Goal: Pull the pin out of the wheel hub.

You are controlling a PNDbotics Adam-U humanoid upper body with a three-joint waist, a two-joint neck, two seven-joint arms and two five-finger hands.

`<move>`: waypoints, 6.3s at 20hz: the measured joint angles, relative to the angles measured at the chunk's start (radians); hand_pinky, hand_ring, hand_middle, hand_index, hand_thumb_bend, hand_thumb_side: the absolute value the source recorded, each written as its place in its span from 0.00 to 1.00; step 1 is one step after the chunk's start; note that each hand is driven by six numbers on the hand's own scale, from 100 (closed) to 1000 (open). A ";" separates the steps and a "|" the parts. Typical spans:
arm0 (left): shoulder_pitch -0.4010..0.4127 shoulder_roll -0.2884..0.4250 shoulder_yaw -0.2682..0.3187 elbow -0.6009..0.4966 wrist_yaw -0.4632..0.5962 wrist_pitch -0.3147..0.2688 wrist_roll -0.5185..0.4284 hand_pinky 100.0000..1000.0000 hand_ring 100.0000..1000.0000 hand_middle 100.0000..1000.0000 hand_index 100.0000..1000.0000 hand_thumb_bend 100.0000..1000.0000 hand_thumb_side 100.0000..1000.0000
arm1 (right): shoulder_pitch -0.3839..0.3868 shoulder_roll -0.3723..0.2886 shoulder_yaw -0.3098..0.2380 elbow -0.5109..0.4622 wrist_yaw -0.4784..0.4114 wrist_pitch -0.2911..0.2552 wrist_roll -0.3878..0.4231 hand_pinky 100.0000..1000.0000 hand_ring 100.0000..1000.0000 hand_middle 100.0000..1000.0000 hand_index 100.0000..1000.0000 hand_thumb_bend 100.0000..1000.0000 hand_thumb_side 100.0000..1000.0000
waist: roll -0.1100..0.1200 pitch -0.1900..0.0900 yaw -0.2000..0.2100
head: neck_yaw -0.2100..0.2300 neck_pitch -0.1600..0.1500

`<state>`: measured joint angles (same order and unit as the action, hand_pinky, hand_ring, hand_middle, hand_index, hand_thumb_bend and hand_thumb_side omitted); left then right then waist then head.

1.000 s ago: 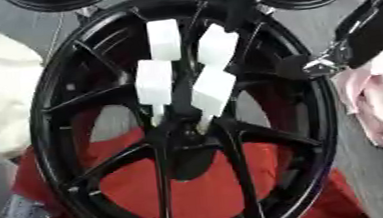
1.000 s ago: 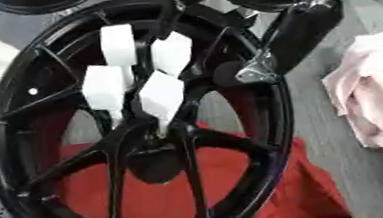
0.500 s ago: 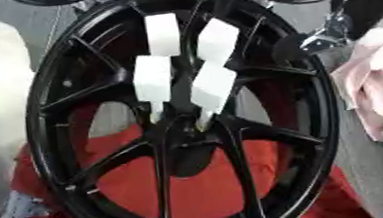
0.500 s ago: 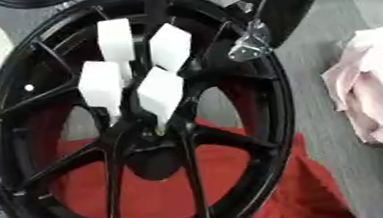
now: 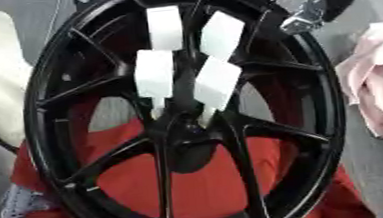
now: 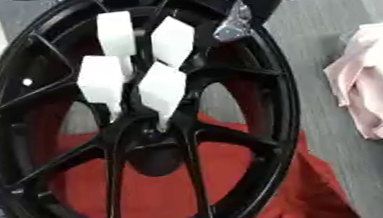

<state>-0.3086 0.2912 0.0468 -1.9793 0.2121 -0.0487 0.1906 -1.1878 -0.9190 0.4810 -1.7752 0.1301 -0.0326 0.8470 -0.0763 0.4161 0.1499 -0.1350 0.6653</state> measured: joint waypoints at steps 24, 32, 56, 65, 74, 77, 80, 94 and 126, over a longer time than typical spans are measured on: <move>-0.001 -0.010 0.000 0.000 0.008 0.000 0.000 0.80 0.68 0.69 0.89 0.04 0.86 | 0.053 0.009 0.028 0.079 0.019 -0.024 0.002 0.84 0.82 0.73 0.79 0.19 0.00 | -0.001 0.042 0.031 | -0.017 -0.017; -0.001 -0.017 0.000 0.000 0.008 0.000 0.000 0.80 0.68 0.69 0.89 0.04 0.86 | 0.054 0.017 0.031 0.090 0.015 -0.013 -0.005 0.82 0.77 0.52 0.60 0.04 0.00 | -0.005 0.043 0.035 | -0.018 -0.017; 0.016 -0.018 0.001 0.000 0.007 0.006 0.003 0.80 0.68 0.69 0.89 0.04 0.85 | -0.004 0.031 -0.077 0.117 -0.071 0.057 -0.036 0.78 0.64 0.26 0.30 0.00 0.00 | -0.011 0.015 0.004 | -0.007 -0.007; 0.027 -0.017 0.007 0.000 0.006 0.004 0.008 0.81 0.68 0.69 0.89 0.04 0.85 | 0.122 -0.114 -0.209 0.058 -0.090 0.063 -0.104 0.79 0.64 0.29 0.33 0.00 0.00 | -0.009 -0.004 -0.033 | 0.022 -0.006; 0.027 -0.017 0.010 0.000 0.002 0.004 0.013 0.81 0.68 0.69 0.89 0.04 0.85 | 0.463 -0.301 -0.417 0.053 -0.099 0.086 -0.288 0.79 0.64 0.31 0.35 0.00 0.00 | 0.013 -0.004 -0.063 | 0.041 0.000; 0.028 -0.017 0.013 0.000 0.001 0.004 0.014 0.81 0.68 0.69 0.89 0.04 0.85 | 0.589 -0.333 -0.495 0.089 -0.099 0.100 -0.364 0.79 0.64 0.31 0.35 0.00 0.00 | 0.021 -0.004 -0.077 | 0.049 0.001; 0.029 -0.017 0.014 0.000 -0.001 0.003 0.016 0.81 0.68 0.70 0.89 0.04 0.85 | 0.699 -0.337 -0.568 0.149 -0.098 0.114 -0.442 0.79 0.63 0.31 0.35 0.00 0.00 | 0.027 -0.004 -0.091 | 0.059 0.001; 0.038 -0.019 0.025 0.000 -0.002 0.000 0.027 0.81 0.67 0.70 0.89 0.04 0.85 | 1.023 -0.230 -0.759 0.461 -0.027 0.174 -0.715 0.78 0.65 0.36 0.39 0.00 0.00 | 0.047 -0.004 -0.123 | 0.090 0.001; 0.041 -0.027 0.026 0.000 -0.002 0.000 0.027 0.82 0.68 0.71 0.89 0.05 0.84 | 1.044 -0.135 -0.837 0.379 -0.099 0.144 -0.867 0.78 0.71 0.61 0.64 0.00 0.27 | 0.049 -0.016 -0.132 | 0.089 0.002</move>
<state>-0.2672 0.2638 0.0724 -1.9793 0.2100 -0.0485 0.2181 -0.1440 -1.0542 -0.3559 -1.3963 0.0314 0.1117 -0.0195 -0.0275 0.4003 0.0183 -0.0459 0.6671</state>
